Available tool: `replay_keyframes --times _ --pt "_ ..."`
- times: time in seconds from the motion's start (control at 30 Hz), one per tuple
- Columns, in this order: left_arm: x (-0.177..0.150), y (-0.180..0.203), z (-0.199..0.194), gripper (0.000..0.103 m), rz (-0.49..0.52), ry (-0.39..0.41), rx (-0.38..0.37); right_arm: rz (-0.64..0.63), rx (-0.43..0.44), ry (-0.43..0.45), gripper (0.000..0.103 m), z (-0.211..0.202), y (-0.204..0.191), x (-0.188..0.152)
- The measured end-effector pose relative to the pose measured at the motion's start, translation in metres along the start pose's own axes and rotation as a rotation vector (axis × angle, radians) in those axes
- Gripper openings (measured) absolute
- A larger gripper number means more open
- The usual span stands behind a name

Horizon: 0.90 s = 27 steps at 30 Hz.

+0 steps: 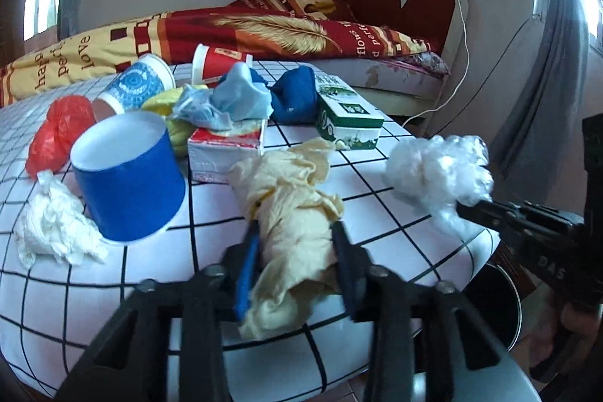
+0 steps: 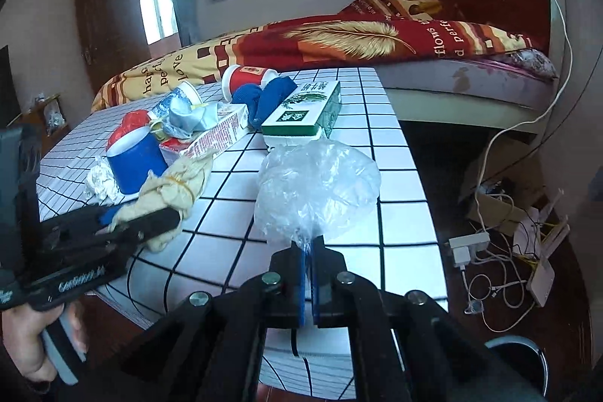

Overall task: Collect trash
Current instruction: 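Carry both held items over the black bin and open both tools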

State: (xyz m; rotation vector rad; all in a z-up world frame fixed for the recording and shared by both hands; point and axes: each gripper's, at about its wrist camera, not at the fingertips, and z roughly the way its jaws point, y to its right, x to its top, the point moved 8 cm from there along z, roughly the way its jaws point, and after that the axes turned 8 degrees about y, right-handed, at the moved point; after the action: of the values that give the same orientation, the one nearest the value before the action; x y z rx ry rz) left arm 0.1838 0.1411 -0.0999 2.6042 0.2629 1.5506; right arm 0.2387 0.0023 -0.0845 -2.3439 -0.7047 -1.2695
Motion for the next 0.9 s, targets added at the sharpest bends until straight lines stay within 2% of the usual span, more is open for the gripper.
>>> replay_keyframes --times 0.07,0.27,0.5,0.9 --pt "0.002 0.001 -0.003 0.025 0.005 0.008 0.000 -0.002 -0.005 0.003 0.002 -0.005 0.001 -0.001" --pt "0.009 0.010 -0.023 0.025 0.034 0.050 0.001 -0.023 -0.021 0.036 0.002 -0.026 -0.001 0.005" --pt "0.015 0.024 -0.039 0.025 0.065 0.063 -0.012 -0.032 -0.034 0.077 0.002 -0.057 -0.002 0.013" --pt "0.023 0.062 -0.061 0.025 0.137 0.101 -0.081 0.021 -0.109 0.143 0.002 -0.133 0.021 0.014"
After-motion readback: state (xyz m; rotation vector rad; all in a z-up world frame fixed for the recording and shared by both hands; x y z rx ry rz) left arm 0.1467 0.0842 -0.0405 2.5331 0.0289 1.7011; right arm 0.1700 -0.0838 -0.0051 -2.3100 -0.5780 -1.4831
